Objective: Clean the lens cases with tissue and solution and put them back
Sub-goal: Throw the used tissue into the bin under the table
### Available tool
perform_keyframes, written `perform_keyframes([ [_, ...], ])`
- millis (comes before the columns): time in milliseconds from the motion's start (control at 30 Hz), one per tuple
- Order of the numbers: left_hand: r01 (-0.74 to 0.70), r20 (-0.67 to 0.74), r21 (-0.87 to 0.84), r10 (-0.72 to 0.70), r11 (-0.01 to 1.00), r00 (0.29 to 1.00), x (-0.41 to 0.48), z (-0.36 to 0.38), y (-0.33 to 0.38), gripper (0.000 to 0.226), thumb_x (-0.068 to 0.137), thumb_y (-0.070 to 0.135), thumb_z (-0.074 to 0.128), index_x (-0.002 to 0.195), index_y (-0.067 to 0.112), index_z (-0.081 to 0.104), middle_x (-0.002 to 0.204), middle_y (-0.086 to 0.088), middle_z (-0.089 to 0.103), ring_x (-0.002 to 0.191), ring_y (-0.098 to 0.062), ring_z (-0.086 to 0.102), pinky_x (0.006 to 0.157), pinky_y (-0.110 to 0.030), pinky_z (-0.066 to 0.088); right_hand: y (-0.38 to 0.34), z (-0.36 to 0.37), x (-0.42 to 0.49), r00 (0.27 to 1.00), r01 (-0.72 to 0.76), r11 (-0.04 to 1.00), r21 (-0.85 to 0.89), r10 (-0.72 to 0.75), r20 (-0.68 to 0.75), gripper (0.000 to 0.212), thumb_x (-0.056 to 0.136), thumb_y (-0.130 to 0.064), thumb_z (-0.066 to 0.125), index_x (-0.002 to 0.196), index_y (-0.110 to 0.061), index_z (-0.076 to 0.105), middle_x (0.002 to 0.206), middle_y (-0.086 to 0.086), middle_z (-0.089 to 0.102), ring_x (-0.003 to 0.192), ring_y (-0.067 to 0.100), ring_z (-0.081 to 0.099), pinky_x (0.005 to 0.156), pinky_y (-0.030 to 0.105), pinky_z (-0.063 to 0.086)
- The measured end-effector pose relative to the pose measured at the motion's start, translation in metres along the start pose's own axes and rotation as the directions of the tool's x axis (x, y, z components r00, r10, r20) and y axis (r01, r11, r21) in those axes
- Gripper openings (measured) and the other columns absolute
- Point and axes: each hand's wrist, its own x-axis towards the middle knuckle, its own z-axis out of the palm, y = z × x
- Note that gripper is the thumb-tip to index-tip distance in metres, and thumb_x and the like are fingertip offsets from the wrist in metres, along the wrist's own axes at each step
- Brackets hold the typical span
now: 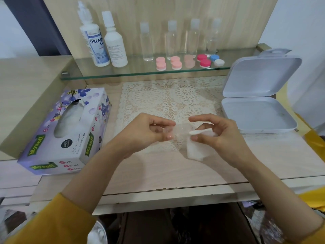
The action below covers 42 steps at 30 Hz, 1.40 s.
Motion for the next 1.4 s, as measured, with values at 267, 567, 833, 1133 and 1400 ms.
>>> perform_keyframes([
  [267,-0.23,-0.227,0.452,0.36,0.862,0.905,0.017,0.014,-0.018,0.028,0.072,0.018,0.076,0.099,0.024,0.07,0.094,0.018,0.063,0.092,-0.002,0.056,0.089,-0.02,0.041,0.003,-0.013,0.003,0.995,-0.01,0.999,0.035,0.013,-0.096,0.022,0.082,-0.007,0.064,0.075,-0.025,0.074,0.081,-0.005,0.07,0.077,0.013,0.061,0.065,0.023,0.048],
  [567,-0.183,-0.237,0.644,0.421,0.743,0.875,0.03,0.025,-0.046,0.029,0.073,0.04,0.073,0.099,0.027,0.071,0.103,0.011,0.066,0.104,-0.013,0.05,0.096,-0.04,0.035,0.006,-0.009,0.0,0.99,0.024,0.998,-0.056,-0.032,-0.134,0.023,0.086,-0.024,0.052,0.088,-0.036,0.071,0.092,-0.01,0.07,0.08,0.03,0.059,0.069,0.035,0.042],
  [833,-0.201,-0.222,0.593,0.398,0.78,0.89,0.02,0.023,-0.048,0.045,0.076,0.044,0.067,0.114,0.019,0.064,0.115,0.002,0.062,0.111,-0.017,0.046,0.097,-0.036,0.037,0.008,0.004,-0.003,0.978,0.009,0.992,-0.128,-0.036,-0.203,0.014,0.081,-0.013,0.068,0.076,-0.022,0.058,0.083,-0.009,0.061,0.072,0.006,0.056,0.057,0.019,0.047],
  [1133,-0.16,-0.405,0.55,0.43,0.819,0.807,-0.069,-0.014,-0.059,0.036,0.078,0.036,0.058,0.103,0.012,0.069,0.096,-0.002,0.068,0.087,-0.009,0.058,0.079,-0.012,0.037,-0.016,0.07,-0.008,0.98,0.2,0.967,-0.156,-0.197,0.035,0.026,0.085,-0.011,0.063,0.07,-0.032,0.058,0.063,-0.018,0.059,0.061,0.001,0.052,0.052,0.01,0.036],
  [1400,0.092,-0.719,0.372,0.224,0.924,0.658,-0.216,-0.042,-0.113,0.018,0.081,0.026,0.064,0.097,0.019,0.07,0.076,0.016,0.063,0.074,-0.001,0.058,0.061,-0.009,0.043,-0.042,0.191,-0.04,0.878,0.369,0.925,-0.094,-0.314,0.361,0.003,0.078,-0.025,0.06,0.076,-0.026,0.06,0.064,-0.02,0.056,0.057,-0.007,0.05,0.052,0.007,0.034],
])
